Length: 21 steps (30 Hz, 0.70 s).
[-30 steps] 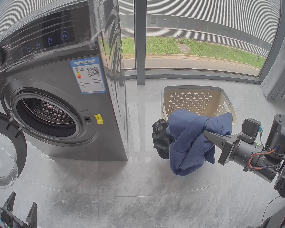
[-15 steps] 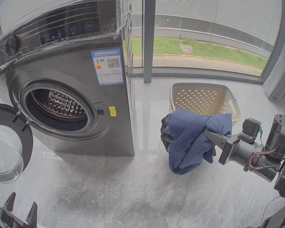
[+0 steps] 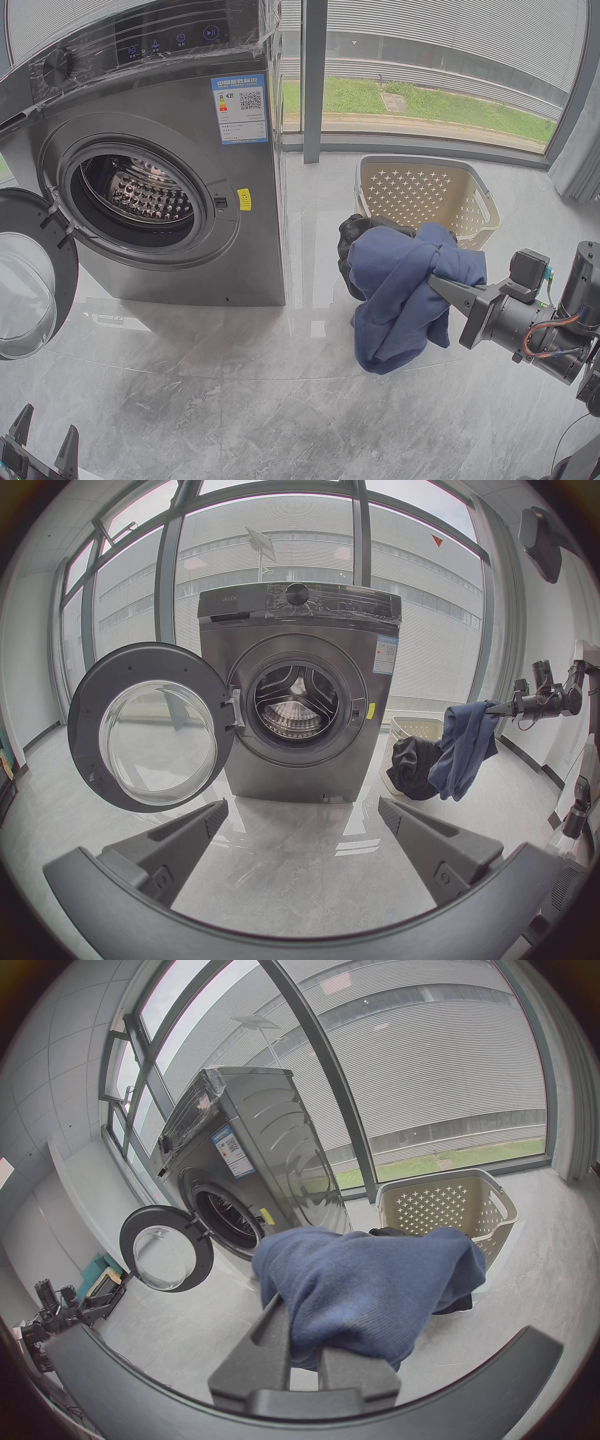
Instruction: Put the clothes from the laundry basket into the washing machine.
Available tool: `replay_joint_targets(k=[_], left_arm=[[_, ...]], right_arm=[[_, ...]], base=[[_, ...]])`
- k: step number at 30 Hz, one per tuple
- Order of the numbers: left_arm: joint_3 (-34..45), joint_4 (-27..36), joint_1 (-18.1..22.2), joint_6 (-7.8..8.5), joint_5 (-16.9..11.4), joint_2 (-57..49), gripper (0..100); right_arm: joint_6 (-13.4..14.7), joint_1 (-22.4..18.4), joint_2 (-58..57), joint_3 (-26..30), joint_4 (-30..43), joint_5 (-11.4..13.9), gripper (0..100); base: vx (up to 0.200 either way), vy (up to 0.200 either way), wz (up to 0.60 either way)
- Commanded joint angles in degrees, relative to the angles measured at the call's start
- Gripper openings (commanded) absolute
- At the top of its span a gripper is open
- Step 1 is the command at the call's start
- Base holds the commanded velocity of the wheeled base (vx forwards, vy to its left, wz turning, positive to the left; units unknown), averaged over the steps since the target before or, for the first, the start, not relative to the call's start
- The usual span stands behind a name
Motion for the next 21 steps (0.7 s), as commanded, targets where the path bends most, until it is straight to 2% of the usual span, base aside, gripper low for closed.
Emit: replay_joint_targets(k=[1, 21], left_arm=[[0.8, 0.0, 0.0, -0.04, 0.0, -0.7, 100], [0.8, 0.0, 0.0, -0.04, 0.0, -0.7, 100]], right_arm=[[-0.1, 0.0, 0.0, -0.1, -0.1, 0.0, 0], [0.0, 0.1, 0.1, 0.0, -0.1, 0.0, 0]], base=[[0.000, 0.200, 0.00], [0.000, 0.200, 0.00]])
